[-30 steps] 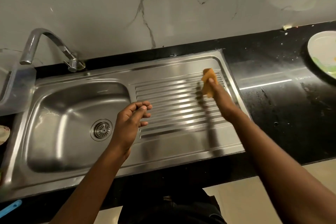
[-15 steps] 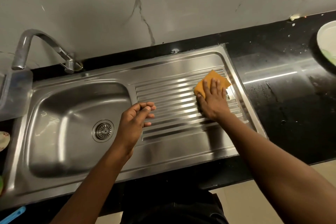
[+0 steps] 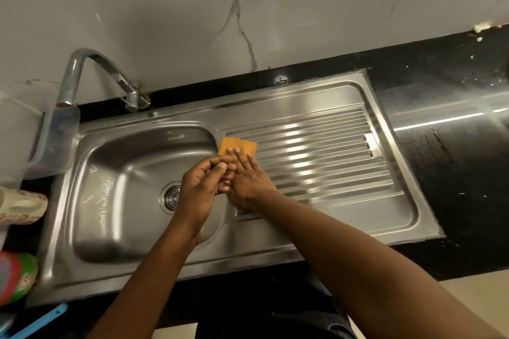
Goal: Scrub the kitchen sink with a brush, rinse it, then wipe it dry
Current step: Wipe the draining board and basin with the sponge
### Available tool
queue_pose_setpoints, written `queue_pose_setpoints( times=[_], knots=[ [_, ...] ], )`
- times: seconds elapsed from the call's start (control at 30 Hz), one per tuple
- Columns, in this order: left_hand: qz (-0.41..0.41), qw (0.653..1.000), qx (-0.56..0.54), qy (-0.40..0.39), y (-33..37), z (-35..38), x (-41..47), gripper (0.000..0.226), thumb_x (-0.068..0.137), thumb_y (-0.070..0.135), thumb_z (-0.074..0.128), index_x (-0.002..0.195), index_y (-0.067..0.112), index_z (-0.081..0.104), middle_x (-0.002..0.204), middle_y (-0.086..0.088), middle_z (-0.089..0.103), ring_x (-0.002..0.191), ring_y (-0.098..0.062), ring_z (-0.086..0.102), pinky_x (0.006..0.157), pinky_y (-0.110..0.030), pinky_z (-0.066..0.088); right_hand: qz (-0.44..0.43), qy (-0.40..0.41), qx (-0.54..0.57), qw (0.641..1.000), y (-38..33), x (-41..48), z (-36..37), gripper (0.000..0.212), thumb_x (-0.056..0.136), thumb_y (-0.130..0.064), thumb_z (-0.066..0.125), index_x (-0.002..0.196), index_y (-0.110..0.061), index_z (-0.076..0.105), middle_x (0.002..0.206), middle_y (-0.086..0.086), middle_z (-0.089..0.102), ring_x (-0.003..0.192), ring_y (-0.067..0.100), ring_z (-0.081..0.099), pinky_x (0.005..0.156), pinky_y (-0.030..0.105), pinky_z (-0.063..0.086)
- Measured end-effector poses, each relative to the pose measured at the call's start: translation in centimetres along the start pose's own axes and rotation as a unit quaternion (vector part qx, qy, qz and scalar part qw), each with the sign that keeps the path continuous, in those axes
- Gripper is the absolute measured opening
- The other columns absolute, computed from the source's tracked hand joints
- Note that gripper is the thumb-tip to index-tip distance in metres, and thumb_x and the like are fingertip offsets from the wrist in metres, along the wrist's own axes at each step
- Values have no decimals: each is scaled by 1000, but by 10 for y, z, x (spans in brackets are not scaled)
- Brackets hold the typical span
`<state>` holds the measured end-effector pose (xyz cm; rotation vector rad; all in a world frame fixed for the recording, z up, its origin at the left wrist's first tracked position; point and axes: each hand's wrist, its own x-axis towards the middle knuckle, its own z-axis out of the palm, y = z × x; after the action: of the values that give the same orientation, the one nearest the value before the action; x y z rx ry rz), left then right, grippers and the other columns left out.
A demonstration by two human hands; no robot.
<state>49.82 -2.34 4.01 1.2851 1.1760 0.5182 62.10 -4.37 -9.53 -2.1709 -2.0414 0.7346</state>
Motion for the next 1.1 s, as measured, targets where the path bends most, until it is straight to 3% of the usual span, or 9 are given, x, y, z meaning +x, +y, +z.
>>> queue_pose_setpoints(
  times=[0.13,0.2,0.27,0.33,0.53,0.6,0.8,1.0,1.1],
  knots=[
    [9,1000,-9,22,2,-6,-2,23,107,15,54,117,16,74,109,-6,78,105,-24,72,86,-39,55,-56,-30,29,998,-12,5,-15,63,109,-44,27,166,-18,20,175,9,8,162,25,-4,131,47,-1],
    [14,999,-13,29,4,-6,-3,23,107,15,54,117,16,74,109,-5,78,107,-24,72,85,-36,56,-44,-65,142,987,-13,6,-29,53,110,-38,34,157,-15,42,166,15,35,157,30,24,129,46,14],
    [25,999,-11,29,7,-4,-5,23,106,16,54,118,17,74,111,-4,78,109,-23,72,84,-35,55,16,-81,371,925,-7,3,-45,52,105,-47,40,133,-10,64,134,20,65,128,36,58,116,50,40],
    [38,999,-10,30,10,-3,-7,24,107,17,53,118,18,74,113,-3,78,110,-23,72,86,-37,55,69,-51,545,834,3,-10,-63,56,95,-60,46,115,-13,69,115,14,72,108,33,67,103,49,50],
    [44,999,-10,24,12,8,-10,24,107,15,53,119,17,73,112,-5,77,109,-26,70,90,-42,55,129,92,738,656,87,-55,-122,31,109,-39,46,123,-14,57,104,1,77,99,17,74,90,34,60],
    [41,999,-8,17,11,13,-10,24,106,14,53,119,15,73,112,-5,77,110,-27,70,90,-42,55,161,160,708,669,118,-71,-141,42,109,-43,45,139,-15,49,125,7,67,119,28,66,106,46,53],
    [31,999,7,-5,7,26,-9,23,106,14,53,117,18,73,112,-3,77,108,-26,70,89,-42,55,212,283,388,851,217,-86,-139,56,109,-55,33,156,-24,41,154,7,49,141,25,46,120,50,36],
    [25,999,24,-22,7,31,-3,23,106,15,53,117,18,73,113,-4,77,110,-29,69,90,-42,55,252,143,151,945,246,-64,-103,67,111,-51,23,168,-20,7,175,10,-1,161,33,-1,130,51,0],
    [25,999,33,-25,7,29,0,24,107,15,52,119,17,72,112,-3,77,109,-27,70,90,-41,56,287,116,100,946,229,-45,-84,70,109,-57,11,167,-21,-8,173,10,-17,159,32,-18,128,51,-12]
  ],
)
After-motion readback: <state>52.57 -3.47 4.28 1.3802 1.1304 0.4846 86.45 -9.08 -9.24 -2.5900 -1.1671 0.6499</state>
